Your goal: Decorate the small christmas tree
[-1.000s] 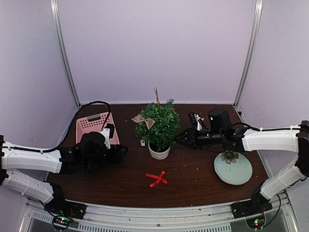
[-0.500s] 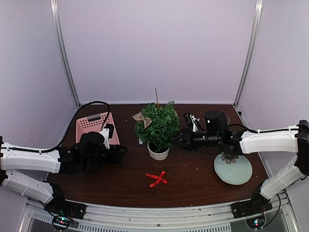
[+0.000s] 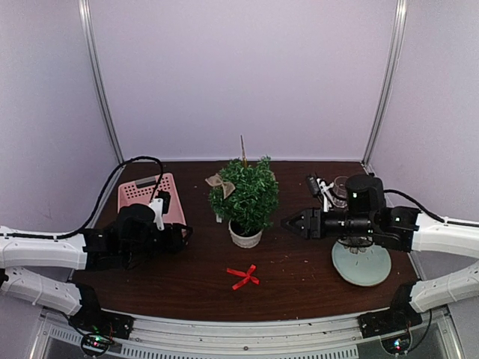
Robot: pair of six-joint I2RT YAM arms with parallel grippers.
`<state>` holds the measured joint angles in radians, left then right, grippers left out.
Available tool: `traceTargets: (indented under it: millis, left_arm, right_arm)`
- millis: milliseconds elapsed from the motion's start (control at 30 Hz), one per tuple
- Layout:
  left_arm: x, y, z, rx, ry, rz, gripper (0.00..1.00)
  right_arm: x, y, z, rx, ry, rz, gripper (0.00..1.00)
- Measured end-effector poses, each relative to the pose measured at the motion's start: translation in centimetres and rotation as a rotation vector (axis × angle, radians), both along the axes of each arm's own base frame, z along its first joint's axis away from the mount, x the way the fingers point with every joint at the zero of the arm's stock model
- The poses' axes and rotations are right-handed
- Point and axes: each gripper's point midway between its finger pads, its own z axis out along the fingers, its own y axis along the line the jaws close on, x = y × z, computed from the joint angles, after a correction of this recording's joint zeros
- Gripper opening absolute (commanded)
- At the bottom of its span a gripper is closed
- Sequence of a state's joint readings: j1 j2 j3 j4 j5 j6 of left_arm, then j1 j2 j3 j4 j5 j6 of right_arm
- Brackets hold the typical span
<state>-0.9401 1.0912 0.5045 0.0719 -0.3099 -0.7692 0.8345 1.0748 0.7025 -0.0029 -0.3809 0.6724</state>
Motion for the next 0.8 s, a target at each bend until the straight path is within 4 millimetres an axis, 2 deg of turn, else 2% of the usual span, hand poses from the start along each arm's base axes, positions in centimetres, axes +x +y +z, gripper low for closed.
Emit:
traceTargets:
  millis: [100, 167, 300, 400, 567, 667, 800]
  left_arm:
    - [-0.1, 0.5, 0.0, 0.003, 0.002, 0.007, 0.44]
    - [-0.2, 0.7, -0.2, 0.008, 0.006, 0.009, 0.44]
    - [-0.3, 1.1, -0.6, 0.019, 0.017, 0.015, 0.44]
    - [-0.3, 1.2, -0.8, 0.025, 0.023, 0.018, 0.44]
    - [-0.4, 1.5, -0.7, 0.025, 0.024, 0.024, 0.44]
    - [-0.4, 1.8, -0.4, 0.022, 0.018, 0.030, 0.44]
    - [-0.5, 2.1, -0.2, 0.026, 0.017, 0.036, 0.44]
  right_arm:
    - [-2.5, 0.5, -1.5, -0.098, -0.033, 0.066, 0.36]
    - [-4.6, 1.5, -3.6, -0.188, -0.046, 0.137, 0.31]
    - [-6.9, 3.4, -8.1, -0.381, -0.070, 0.239, 0.22]
    - [-7.4, 4.8, -10.6, -0.499, -0.098, 0.287, 0.19]
    - [-6.9, 7.6, -12.4, -0.591, -0.144, 0.312, 0.17]
    - [-6.4, 8.3, -13.4, -0.628, -0.152, 0.316, 0.22]
    - [-6.1, 8.3, -14.5, -0.670, -0.150, 0.313, 0.22]
